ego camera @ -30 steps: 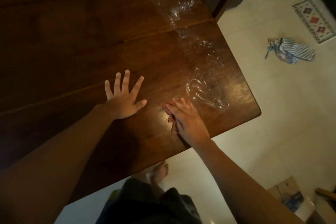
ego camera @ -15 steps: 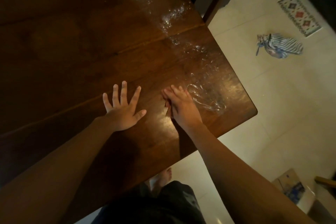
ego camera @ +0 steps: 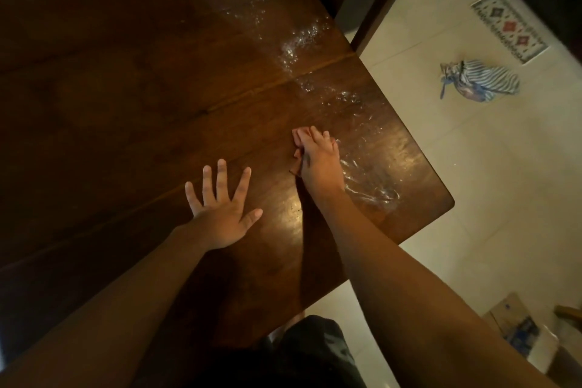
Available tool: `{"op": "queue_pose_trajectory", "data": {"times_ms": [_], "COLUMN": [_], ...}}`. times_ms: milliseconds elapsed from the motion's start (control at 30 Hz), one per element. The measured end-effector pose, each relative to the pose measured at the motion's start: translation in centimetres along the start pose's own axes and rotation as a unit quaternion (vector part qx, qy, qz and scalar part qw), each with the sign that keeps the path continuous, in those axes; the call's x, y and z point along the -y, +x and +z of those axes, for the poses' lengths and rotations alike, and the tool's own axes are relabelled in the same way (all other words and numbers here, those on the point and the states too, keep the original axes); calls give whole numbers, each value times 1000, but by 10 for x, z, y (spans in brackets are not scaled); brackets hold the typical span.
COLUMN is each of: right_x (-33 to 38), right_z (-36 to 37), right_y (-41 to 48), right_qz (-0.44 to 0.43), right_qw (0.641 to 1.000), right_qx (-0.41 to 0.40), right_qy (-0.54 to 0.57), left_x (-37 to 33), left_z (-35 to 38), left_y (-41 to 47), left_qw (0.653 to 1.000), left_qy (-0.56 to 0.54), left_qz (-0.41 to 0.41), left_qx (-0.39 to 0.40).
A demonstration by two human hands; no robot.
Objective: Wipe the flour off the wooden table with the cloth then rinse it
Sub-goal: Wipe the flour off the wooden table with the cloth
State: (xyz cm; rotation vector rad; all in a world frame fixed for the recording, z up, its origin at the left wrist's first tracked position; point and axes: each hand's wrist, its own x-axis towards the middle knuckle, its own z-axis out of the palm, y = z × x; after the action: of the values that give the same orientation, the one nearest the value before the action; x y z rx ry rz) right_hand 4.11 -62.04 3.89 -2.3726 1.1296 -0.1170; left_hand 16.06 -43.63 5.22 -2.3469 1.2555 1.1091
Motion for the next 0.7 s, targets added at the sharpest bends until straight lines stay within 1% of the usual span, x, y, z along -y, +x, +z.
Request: {"op": "queue_pose_trajectory", "data": {"times_ms": [33, 67, 100, 167, 200, 233, 267, 333, 433, 500, 533, 600, 667, 700], "right_x": [9, 15, 18, 13, 5, -5, -14, -23, -7, 10, 17, 23, 13, 2], "right_z": [3, 6, 8, 7, 4, -1, -7, -13, -13, -9, -7, -4, -11, -17], "right_y": [7, 8, 3, -22, -36, -46, -47, -31, 11, 29, 31, 24, 10, 8], "right_qz": [17, 6, -32, -135, -166, -180, -170, -103, 7, 39, 31, -41, -116, -132], "right_qw": [1000, 1000, 999, 988, 981, 977, 979, 992, 999, 999, 999, 998, 989, 987], "right_qx": [-10, -6, 13, 71, 100, 114, 110, 73, 25, 11, 12, 41, 87, 97], "right_qy": [0, -3, 1, 12, 13, 8, 1, -9, -21, -10, -8, -8, 0, 3], "left_x": [1, 1, 2, 2, 2, 1, 1, 1, 1, 0, 0, 0, 0, 0], "left_z": [0, 0, 1, 2, 2, 2, 2, 2, 0, -1, -1, -1, -1, -1], "left_y": [1, 1, 1, 1, 1, 0, 0, -1, -3, -2, -2, -2, -3, -3], "left_qw": [1000, 1000, 1000, 1000, 1000, 1000, 1000, 1000, 1000, 1000, 1000, 1000, 1000, 1000], "left_qy": [-2, -3, -3, -4, -6, -7, -7, -6, -14, -10, -5, 1, 2, 0], "left_qz": [0, 2, 5, 9, 9, 8, 7, 6, 9, 5, 2, -4, -6, -6], "left_qx": [-1, -2, -3, 0, 1, 1, -1, -3, 4, 2, 0, -2, -3, -4]}}
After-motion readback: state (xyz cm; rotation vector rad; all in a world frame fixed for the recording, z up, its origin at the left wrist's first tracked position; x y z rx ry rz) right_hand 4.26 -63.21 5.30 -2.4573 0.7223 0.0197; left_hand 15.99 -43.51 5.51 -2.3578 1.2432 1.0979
